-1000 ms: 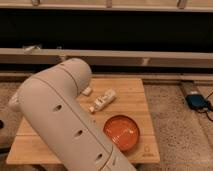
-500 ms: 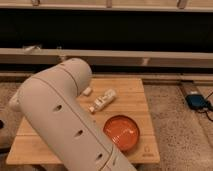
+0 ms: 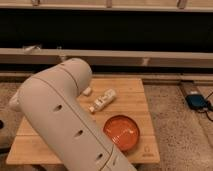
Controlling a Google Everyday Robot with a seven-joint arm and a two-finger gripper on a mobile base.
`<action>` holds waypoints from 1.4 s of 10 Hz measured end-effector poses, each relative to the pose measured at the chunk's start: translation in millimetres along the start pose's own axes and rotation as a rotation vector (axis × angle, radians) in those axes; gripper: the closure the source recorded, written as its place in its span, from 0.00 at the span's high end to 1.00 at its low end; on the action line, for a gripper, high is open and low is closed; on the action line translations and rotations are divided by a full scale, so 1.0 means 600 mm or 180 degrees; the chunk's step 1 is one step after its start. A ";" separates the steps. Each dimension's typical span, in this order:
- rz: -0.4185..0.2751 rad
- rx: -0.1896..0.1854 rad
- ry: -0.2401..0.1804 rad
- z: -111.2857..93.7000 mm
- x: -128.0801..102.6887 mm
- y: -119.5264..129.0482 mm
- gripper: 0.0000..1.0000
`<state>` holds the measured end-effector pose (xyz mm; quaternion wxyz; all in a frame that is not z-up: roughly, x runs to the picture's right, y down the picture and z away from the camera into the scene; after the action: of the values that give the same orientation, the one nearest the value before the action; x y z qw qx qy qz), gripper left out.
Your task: Push the eraser across the table
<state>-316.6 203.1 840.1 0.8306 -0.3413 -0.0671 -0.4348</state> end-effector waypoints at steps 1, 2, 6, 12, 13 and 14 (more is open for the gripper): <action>0.0000 0.0000 0.0000 0.000 0.000 0.000 0.70; 0.0000 0.0000 0.0000 0.000 0.000 0.000 0.70; -0.0001 0.0000 0.0000 0.000 0.000 0.000 0.70; -0.0001 0.0028 0.0049 0.003 0.014 0.010 0.70; -0.0010 0.0050 0.0050 0.000 0.011 0.005 0.70; -0.0019 0.0070 0.0063 -0.003 0.011 0.000 0.70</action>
<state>-312.8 197.7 841.4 0.8337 -0.3276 -0.0647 -0.4398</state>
